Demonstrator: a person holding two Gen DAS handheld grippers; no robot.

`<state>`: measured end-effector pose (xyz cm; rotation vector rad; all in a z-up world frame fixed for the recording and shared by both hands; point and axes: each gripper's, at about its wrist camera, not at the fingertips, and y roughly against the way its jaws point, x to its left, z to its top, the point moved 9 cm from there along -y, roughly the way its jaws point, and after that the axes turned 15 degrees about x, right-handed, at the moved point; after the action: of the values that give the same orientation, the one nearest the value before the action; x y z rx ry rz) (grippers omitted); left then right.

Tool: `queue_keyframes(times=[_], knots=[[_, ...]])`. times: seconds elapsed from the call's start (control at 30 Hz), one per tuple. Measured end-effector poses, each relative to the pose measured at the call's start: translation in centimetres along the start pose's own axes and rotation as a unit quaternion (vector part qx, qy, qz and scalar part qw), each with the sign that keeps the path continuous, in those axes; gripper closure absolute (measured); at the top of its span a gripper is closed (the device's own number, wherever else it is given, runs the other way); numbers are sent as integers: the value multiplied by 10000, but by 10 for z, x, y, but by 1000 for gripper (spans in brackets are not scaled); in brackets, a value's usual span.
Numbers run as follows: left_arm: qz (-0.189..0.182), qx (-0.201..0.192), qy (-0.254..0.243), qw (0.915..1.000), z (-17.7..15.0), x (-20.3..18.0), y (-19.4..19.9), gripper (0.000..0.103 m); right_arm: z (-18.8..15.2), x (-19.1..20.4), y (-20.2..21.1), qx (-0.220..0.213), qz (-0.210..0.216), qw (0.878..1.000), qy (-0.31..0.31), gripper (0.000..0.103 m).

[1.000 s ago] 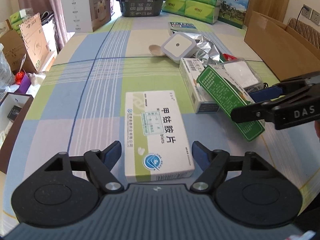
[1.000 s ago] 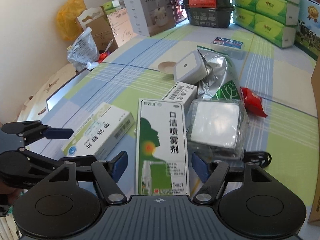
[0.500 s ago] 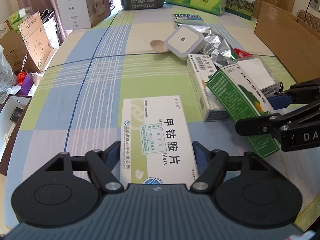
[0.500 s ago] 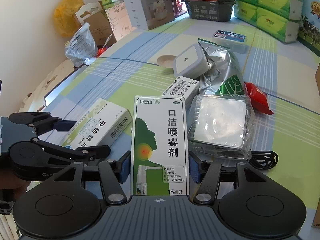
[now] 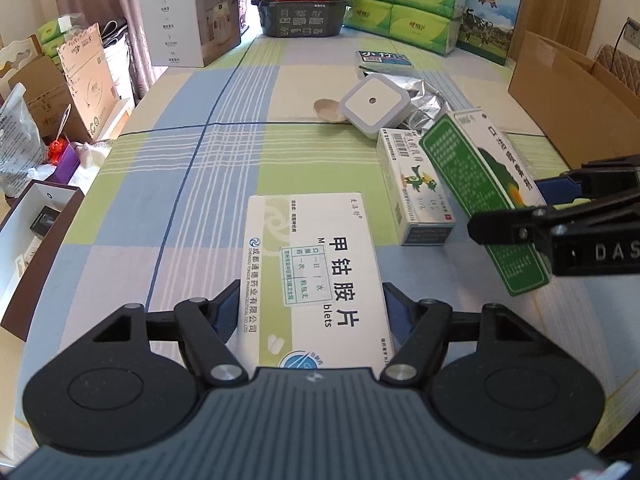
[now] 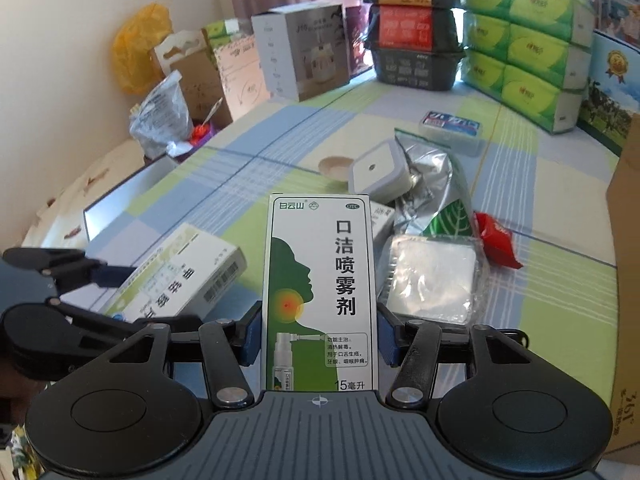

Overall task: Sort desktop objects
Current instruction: 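Carry both boxes to the cardboard box and open both tools to drop them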

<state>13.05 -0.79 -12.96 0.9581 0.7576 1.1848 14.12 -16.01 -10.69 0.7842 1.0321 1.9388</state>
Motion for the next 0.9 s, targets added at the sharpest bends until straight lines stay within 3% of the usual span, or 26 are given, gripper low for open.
queue_keyframes(times=[0.2, 0.47, 0.77, 0.9], knots=[[-14, -151, -159, 9998, 1, -16, 34, 36, -5, -15, 33, -154, -400, 9989, -165, 50], [-194, -412, -554, 9974, 22, -61, 82, 36, -17, -43, 123, -553, -806, 9929, -676, 50], [-854, -675, -1136, 9875, 67, -179, 119, 36, -47, -139, 224, -796, -1450, 9764, -1386, 50], [-1132, -698, -1407, 9811, 87, -240, 121, 35, -66, -182, 248, -802, -1644, 9689, -1670, 50]])
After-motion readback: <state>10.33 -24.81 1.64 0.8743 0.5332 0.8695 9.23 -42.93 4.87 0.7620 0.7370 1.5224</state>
